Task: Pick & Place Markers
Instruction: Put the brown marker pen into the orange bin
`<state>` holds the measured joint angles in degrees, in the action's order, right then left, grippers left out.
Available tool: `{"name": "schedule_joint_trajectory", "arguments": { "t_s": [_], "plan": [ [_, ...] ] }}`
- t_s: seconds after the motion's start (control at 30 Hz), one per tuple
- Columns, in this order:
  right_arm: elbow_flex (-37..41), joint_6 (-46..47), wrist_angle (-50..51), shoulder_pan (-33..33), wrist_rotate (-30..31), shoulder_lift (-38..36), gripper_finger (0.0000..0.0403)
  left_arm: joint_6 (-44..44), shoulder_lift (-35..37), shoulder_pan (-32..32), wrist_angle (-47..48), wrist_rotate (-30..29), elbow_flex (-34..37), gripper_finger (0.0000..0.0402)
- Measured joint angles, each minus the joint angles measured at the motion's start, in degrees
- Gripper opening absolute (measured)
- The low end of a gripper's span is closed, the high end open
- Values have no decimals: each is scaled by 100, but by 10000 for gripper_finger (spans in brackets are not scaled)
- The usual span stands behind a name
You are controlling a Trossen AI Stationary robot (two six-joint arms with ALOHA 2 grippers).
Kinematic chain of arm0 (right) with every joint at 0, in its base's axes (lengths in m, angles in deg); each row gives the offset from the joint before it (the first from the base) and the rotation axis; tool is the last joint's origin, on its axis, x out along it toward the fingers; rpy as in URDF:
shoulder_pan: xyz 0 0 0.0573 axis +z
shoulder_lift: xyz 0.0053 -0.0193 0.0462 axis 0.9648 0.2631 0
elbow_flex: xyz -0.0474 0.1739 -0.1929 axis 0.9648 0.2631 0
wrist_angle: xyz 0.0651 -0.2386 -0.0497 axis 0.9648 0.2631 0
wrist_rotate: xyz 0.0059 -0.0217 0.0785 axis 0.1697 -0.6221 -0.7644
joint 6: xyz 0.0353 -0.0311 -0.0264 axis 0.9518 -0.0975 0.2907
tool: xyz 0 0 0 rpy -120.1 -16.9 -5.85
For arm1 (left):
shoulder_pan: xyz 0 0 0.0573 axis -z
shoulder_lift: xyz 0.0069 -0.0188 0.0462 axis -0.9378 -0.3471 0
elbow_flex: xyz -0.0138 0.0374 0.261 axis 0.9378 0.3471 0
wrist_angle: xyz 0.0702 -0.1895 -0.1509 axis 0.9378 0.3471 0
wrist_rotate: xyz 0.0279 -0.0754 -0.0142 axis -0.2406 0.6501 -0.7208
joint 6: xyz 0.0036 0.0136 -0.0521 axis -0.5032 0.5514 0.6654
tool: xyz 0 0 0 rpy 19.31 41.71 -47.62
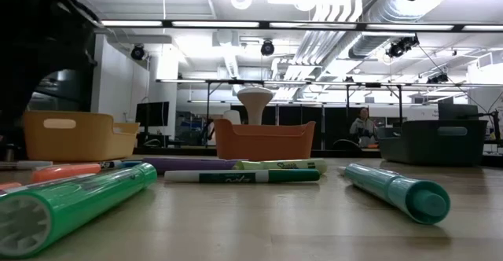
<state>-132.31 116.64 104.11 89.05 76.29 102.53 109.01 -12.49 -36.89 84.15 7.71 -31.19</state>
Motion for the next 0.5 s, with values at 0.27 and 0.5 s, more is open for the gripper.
{"name": "schedule_joint_trajectory", "arguments": {
  "t_s": [0.27,0.5],
  "plan": [
    [0,-9,-2,0,-49,0,252,-2849,565,-467,-847,72,662,190],
    [0,36,-2,0,-142,0,252,-3355,1066,-542,-1540,350,1497,190]
  ]
}}
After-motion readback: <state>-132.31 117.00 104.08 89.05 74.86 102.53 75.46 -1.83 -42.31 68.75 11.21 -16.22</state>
